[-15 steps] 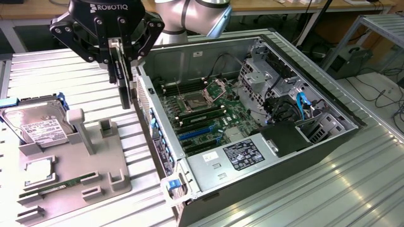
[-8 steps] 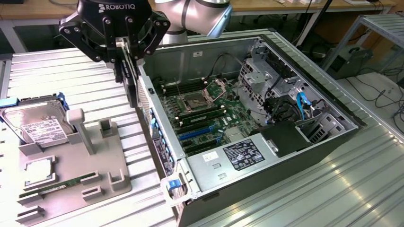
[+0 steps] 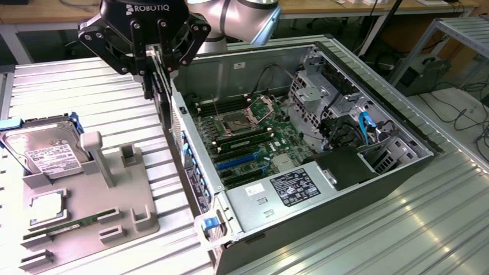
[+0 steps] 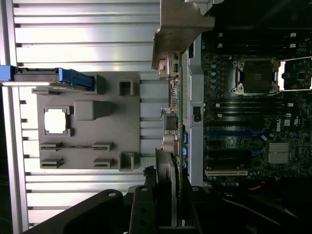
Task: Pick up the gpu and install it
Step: 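Pick up the gpu and move the gpu toward the slot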
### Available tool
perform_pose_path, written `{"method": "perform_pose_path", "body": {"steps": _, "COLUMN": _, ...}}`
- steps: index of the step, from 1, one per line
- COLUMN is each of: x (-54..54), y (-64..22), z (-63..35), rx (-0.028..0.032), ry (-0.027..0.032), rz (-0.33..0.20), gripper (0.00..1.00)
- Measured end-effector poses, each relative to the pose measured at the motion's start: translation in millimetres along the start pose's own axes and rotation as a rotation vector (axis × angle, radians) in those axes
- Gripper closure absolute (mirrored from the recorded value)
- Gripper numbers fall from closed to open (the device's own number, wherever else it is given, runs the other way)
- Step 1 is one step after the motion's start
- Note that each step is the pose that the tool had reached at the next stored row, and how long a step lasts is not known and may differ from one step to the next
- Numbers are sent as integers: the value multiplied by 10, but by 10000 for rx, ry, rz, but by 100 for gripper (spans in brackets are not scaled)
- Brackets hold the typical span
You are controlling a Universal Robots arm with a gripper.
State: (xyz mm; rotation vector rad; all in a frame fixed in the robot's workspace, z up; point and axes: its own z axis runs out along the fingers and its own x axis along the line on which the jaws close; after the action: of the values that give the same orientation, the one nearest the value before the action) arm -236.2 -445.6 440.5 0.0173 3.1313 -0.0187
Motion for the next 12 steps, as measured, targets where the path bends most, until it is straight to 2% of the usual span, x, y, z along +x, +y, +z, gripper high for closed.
{"method": "perform_pose_path", "body": {"steps": 12, "x": -106, "y": 1, "z": 1, "rx": 1, "ry": 1, "rz": -5, "gripper": 72}}
